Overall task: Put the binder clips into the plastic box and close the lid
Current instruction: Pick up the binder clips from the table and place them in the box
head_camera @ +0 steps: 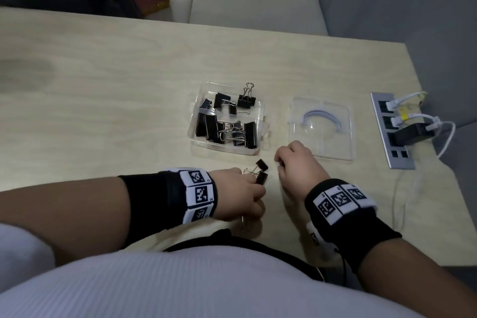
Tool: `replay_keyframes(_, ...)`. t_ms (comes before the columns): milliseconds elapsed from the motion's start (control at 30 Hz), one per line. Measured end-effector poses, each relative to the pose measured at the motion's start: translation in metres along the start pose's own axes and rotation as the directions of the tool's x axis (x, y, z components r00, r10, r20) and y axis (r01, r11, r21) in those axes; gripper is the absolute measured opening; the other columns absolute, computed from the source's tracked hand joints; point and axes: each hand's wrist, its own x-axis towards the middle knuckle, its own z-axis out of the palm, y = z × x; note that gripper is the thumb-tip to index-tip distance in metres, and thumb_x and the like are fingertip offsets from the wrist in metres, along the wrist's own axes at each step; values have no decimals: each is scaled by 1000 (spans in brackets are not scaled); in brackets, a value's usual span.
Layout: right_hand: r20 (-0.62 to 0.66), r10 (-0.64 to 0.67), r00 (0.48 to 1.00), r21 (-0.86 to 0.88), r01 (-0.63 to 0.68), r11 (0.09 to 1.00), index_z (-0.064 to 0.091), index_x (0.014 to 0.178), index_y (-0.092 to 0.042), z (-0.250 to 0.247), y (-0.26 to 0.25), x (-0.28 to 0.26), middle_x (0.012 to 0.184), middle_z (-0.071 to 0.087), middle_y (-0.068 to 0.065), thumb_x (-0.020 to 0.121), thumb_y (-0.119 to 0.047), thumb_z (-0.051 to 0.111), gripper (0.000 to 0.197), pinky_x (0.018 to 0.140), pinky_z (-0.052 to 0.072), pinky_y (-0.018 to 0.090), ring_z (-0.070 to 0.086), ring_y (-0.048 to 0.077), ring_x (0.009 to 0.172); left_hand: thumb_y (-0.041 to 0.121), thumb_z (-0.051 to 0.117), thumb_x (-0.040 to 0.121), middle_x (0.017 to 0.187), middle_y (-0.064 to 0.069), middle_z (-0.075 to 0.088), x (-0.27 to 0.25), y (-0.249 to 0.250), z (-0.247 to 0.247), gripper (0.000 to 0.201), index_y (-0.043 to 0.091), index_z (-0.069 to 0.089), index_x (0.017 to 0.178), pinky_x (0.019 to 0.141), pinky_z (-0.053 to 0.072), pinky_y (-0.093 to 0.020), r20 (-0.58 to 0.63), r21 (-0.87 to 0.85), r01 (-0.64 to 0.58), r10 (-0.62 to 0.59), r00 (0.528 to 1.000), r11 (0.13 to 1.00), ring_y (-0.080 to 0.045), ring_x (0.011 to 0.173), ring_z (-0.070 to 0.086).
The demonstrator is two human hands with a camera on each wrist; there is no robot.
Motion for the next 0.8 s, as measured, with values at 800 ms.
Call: replay_keyframes(800, -233, 103, 967, 474, 20, 880, 59, 116, -17, -67, -56, 48, 115, 61, 3, 96, -28, 50, 25, 91, 48, 32, 61, 17, 95, 31, 65, 78, 127, -3, 51, -33, -101, -53, 47, 23, 56, 124, 91, 49, -34, -324, -595, 536, -789, 522, 599, -22, 102, 60)
